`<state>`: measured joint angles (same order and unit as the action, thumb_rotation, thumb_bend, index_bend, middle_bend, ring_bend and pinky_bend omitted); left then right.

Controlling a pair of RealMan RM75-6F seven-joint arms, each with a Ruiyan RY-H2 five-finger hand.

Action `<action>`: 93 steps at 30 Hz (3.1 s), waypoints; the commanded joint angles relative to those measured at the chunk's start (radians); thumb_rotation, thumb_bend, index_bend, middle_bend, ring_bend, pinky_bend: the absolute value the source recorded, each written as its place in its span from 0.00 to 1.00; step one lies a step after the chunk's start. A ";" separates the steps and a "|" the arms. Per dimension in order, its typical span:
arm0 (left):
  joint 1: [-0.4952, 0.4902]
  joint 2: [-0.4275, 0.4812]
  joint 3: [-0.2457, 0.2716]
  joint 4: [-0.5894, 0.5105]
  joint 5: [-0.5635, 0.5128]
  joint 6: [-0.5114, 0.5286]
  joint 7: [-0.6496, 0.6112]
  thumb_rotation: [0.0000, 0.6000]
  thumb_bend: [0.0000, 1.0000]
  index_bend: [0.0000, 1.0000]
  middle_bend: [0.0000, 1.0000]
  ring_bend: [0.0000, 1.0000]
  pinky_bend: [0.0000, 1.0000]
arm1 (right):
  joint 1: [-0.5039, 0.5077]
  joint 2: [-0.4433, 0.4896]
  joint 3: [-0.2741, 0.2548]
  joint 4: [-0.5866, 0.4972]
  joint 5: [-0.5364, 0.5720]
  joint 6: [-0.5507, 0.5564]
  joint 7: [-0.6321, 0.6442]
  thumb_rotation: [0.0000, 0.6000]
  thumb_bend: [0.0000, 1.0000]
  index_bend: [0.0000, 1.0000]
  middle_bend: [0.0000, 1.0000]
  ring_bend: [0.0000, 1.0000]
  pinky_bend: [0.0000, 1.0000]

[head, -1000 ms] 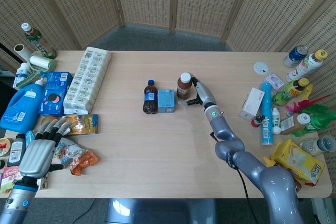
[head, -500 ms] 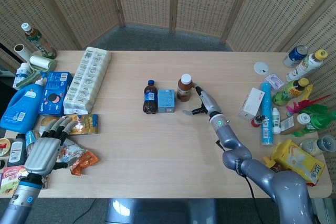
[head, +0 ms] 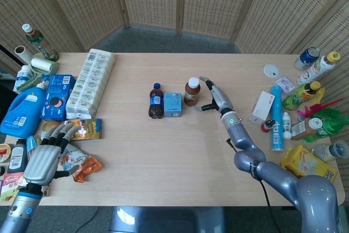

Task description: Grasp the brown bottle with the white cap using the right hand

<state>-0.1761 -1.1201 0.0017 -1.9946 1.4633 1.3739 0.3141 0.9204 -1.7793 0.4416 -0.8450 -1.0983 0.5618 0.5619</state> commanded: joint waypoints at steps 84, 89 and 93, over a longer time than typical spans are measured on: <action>-0.005 -0.005 0.004 0.041 0.002 -0.017 -0.044 1.00 0.22 0.04 0.00 0.00 0.00 | -0.034 -0.001 0.008 -0.085 0.061 -0.001 -0.025 1.00 0.06 0.00 0.00 0.00 0.00; 0.006 0.005 0.007 0.026 -0.001 -0.003 -0.031 1.00 0.21 0.04 0.00 0.00 0.00 | 0.023 -0.048 0.026 0.017 0.055 -0.068 0.018 1.00 0.06 0.00 0.00 0.00 0.00; 0.013 0.010 0.009 0.019 -0.007 0.004 -0.023 1.00 0.21 0.04 0.00 0.00 0.00 | 0.054 -0.095 0.034 0.097 0.055 -0.105 0.052 1.00 0.06 0.00 0.06 0.00 0.00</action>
<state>-0.1640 -1.1102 0.0104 -1.9754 1.4574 1.3776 0.2902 0.9531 -1.8457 0.4669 -0.7845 -1.0414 0.4773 0.5924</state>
